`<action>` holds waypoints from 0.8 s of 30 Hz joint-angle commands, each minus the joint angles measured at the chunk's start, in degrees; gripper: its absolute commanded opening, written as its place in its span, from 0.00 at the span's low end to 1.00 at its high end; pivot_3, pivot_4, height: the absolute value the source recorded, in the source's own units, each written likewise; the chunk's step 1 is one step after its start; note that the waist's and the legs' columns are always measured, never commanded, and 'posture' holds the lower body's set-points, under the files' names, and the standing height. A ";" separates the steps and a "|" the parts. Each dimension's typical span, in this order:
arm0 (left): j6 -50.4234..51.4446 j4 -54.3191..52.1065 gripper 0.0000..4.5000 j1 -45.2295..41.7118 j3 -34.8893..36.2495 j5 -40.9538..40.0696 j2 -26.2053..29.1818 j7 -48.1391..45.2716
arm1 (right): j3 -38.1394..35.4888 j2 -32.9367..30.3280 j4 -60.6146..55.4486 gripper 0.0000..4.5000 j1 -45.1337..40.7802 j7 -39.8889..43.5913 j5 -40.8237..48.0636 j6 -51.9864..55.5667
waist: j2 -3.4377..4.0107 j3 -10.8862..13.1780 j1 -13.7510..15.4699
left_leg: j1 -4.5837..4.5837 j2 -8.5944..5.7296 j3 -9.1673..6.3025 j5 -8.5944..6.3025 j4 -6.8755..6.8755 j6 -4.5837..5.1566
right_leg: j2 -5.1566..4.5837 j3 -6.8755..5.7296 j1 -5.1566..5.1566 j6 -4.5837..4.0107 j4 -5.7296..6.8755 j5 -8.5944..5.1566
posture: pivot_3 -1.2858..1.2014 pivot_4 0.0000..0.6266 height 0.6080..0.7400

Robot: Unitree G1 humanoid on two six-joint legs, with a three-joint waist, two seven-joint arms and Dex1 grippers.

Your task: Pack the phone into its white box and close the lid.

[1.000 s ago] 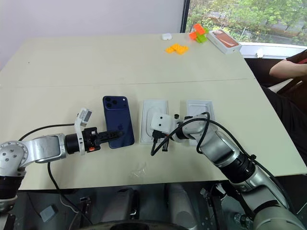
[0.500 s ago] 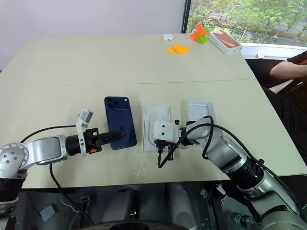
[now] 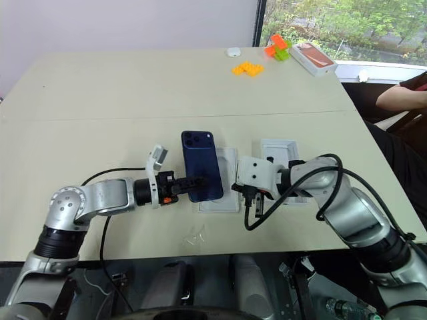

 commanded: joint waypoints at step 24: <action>6.42 7.29 0.01 -7.18 -0.51 -1.35 -8.33 9.95 | -2.88 -3.37 -0.22 0.00 1.95 -3.41 1.00 -0.47 | -0.01 0.00 0.08 | 0.05 -0.03 -0.01 0.20 0.01 -0.36 | -0.02 -0.05 0.06 -0.05 0.10 0.04 | 0.52 0.24 1.00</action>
